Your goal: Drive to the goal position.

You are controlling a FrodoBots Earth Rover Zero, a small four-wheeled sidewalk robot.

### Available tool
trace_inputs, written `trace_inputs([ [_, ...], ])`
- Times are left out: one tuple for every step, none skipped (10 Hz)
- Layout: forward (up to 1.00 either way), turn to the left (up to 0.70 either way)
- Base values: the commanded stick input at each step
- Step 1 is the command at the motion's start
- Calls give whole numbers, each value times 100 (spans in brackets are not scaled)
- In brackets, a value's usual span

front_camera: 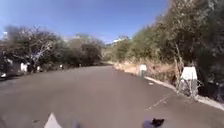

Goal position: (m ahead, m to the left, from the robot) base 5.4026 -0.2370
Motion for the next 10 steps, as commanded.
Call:
trace_inputs([
  [50,0],
  [50,0],
  [50,0],
  [50,0],
  [50,0],
  [50,0],
  [50,0],
  [50,0],
  [50,0],
  [50,0],
])
